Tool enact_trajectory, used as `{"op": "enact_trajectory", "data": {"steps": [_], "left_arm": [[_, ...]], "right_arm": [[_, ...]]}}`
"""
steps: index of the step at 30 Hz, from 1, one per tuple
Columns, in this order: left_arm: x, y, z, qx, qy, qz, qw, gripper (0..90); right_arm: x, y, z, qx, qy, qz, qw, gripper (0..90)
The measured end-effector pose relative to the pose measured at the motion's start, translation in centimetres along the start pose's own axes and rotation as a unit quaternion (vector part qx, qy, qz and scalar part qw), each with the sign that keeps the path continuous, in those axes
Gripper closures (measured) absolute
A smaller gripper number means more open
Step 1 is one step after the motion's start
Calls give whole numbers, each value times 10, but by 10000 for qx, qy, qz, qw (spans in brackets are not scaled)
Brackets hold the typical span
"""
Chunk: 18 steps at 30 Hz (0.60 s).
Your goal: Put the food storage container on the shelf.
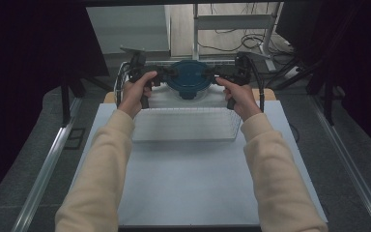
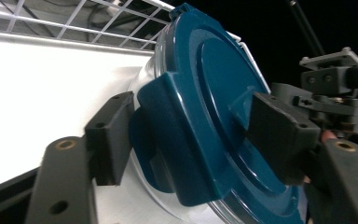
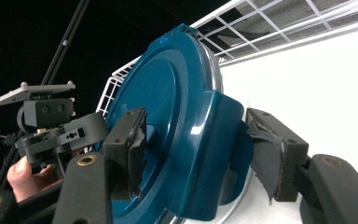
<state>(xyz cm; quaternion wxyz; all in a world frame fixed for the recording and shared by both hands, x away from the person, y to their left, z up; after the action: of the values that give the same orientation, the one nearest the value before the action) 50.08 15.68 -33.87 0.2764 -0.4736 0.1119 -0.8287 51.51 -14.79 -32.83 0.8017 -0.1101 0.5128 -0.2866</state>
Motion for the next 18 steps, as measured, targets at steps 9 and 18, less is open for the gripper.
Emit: {"op": "enact_trajectory", "data": {"steps": [9, 18], "left_arm": [[29, -31, -21, 516, 843, 873, 9913, 160], [47, -61, -105, 344, 1870, 1267, 9736, 173]], "right_arm": [[-27, -27, -19, 587, -629, -590, 9945, 124], [-27, -69, -88, 589, -2064, -312, 9762, 133]]}}
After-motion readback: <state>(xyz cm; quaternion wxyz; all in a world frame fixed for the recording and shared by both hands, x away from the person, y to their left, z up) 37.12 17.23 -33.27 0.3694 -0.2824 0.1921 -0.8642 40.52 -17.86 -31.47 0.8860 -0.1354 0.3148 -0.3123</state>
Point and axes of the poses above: each handheld gripper's, and its own axes: y roughly forward along the jaws, z roughly out of its top, x roughly to its right, the point moved 1 cm from there along y, roughly forward along the jaws, and after that the axes turned 7 degrees about -x, right-handed, at the moved point
